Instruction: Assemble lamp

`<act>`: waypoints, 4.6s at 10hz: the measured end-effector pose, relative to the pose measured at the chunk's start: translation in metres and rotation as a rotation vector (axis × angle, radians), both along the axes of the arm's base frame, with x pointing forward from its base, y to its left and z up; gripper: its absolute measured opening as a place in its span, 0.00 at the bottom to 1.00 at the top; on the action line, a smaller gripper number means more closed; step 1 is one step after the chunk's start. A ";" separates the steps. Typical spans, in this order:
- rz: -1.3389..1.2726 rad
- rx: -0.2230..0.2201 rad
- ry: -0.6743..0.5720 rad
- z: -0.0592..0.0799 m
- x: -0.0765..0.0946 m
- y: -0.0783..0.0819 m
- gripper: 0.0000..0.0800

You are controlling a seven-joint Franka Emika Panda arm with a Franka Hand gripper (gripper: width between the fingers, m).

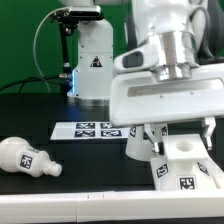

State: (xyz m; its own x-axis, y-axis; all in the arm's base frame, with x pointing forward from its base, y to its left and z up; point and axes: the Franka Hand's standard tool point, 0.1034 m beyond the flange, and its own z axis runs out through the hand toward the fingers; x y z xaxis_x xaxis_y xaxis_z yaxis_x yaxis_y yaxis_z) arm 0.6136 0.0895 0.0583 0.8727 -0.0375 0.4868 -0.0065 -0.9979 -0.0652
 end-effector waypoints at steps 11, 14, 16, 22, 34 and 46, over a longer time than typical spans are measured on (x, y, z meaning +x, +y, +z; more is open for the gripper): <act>0.018 0.002 0.024 -0.015 -0.004 0.018 0.81; 0.018 0.002 0.024 -0.015 -0.004 0.018 0.87; 0.018 0.002 0.024 -0.015 -0.004 0.018 0.87; 0.032 -0.029 0.043 -0.015 -0.005 -0.001 0.87; 0.047 -0.021 0.057 -0.025 -0.006 0.023 0.87; 0.051 -0.040 0.051 -0.019 -0.001 0.003 0.87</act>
Offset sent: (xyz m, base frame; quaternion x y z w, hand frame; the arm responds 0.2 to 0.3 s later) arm 0.0000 0.0000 0.0000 0.0000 0.0000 0.0000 1.0000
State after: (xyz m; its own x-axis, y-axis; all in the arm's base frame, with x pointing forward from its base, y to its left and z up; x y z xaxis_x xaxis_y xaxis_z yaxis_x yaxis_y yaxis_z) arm 0.6124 0.0929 0.0389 0.8966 0.0259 0.4420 0.0418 -0.9988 -0.0263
